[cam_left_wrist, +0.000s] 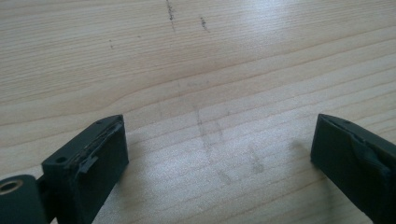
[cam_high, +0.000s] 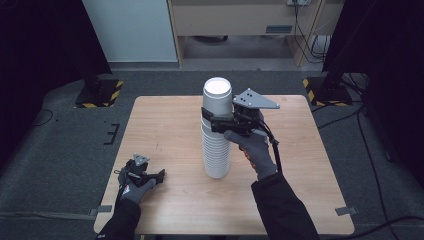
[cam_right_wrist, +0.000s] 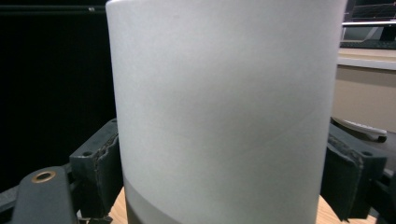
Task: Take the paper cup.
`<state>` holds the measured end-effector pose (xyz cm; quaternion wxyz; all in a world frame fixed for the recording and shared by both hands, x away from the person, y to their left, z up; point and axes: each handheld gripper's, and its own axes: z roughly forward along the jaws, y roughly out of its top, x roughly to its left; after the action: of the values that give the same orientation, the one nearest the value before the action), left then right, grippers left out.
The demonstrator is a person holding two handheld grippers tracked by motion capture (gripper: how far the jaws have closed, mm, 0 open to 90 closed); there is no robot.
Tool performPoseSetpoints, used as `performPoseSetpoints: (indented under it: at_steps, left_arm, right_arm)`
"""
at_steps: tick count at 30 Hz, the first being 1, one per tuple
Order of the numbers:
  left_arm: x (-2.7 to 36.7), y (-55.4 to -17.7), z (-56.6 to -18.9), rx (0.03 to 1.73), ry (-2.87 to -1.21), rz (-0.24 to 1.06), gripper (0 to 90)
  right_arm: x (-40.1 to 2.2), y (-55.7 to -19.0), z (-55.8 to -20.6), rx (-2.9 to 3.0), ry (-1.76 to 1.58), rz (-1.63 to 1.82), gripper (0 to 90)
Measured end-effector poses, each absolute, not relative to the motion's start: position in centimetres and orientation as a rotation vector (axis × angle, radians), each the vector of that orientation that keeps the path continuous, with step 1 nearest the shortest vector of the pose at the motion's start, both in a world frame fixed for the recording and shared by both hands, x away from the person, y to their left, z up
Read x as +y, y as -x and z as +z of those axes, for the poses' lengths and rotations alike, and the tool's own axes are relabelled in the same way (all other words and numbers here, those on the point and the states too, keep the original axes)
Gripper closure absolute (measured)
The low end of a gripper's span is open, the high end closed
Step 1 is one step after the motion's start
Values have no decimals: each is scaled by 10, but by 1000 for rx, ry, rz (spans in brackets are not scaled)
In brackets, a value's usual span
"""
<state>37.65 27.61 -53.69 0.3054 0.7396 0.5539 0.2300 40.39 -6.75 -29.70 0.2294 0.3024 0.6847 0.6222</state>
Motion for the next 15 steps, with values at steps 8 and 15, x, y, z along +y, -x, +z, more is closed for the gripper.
performPoseSetpoints:
  at_steps: [8,15]
  left_arm:
    - [276,-376,-537,1466,-1960,608,29]
    - [276,-376,-537,1466,-1959,608,29]
  right_arm:
    - [-69,-404,-291,1871,-818,1743,157]
    - [-70,-403,-285,1844,-822,1773,158]
